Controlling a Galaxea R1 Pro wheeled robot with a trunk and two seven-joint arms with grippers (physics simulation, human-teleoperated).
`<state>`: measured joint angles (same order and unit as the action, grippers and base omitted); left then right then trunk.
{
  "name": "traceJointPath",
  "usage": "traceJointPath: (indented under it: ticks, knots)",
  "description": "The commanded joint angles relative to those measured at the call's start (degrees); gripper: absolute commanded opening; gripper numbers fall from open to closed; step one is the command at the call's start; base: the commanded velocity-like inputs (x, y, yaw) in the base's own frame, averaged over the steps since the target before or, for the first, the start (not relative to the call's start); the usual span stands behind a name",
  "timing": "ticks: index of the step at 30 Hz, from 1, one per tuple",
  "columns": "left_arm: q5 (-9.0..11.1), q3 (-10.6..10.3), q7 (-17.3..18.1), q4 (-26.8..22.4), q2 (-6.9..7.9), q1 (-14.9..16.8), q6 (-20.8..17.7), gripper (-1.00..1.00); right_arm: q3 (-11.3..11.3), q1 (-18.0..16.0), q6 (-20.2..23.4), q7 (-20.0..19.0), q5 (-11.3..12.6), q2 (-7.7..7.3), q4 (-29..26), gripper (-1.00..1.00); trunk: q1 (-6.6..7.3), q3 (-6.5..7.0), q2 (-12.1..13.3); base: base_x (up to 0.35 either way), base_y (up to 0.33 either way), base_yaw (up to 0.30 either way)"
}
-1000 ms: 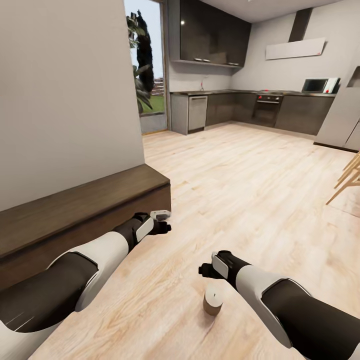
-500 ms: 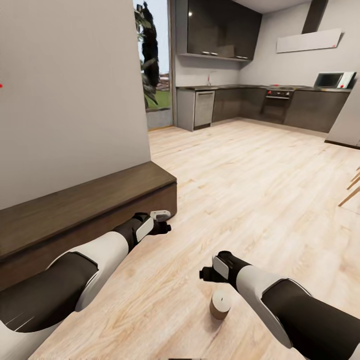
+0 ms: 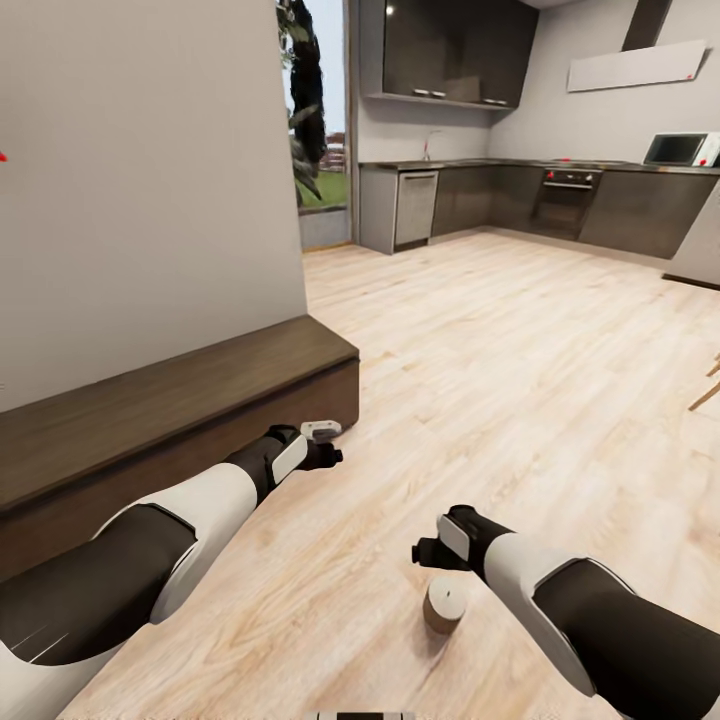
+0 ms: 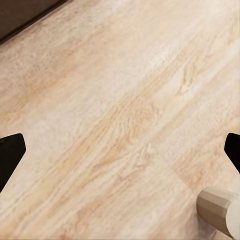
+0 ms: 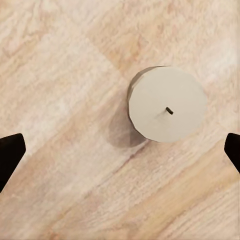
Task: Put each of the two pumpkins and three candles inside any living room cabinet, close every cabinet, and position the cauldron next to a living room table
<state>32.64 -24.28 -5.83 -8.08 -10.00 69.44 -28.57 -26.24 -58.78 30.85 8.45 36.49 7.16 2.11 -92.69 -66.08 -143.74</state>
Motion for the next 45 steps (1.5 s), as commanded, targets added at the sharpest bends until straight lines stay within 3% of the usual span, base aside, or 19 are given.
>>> traceJointPath:
  ticks: [1, 14, 28, 45]
  knots:
    - [0.4, -0.1, -0.4, -0.1, 0.0, 0.0, -0.3, 1.0, -0.4, 0.0, 0.1, 0.1, 0.6, 0.01, 0.1, 1.0, 0.01, -0.14, 0.0, 0.0, 0.0, -0.113]
    - [0.5, -0.1, -0.3, -0.2, 0.0, 0.0, -0.3, 1.0, -0.4, 0.0, 0.1, -0.2, 0.7, -0.04, 0.1, 1.0, 0.01, -1.21, 0.0, 0.0, 0.0, -0.152]
    - [0.5, -0.1, -0.3, -0.2, 0.0, 0.0, -0.3, 1.0, -0.5, 0.0, -0.1, -2.5, 0.5, -0.04, 0.0, 1.0, 0.01, -1.57, 0.0, 0.0, 0.0, -0.016]
    - [0.5, -0.1, -0.3, -0.2, 0.0, 0.0, -0.3, 1.0, -0.3, 0.1, 0.1, -2.0, 0.5, -0.04, 0.0, 1.0, -0.42, -5.34, -0.3, 0.0, 0.0, 0.0]
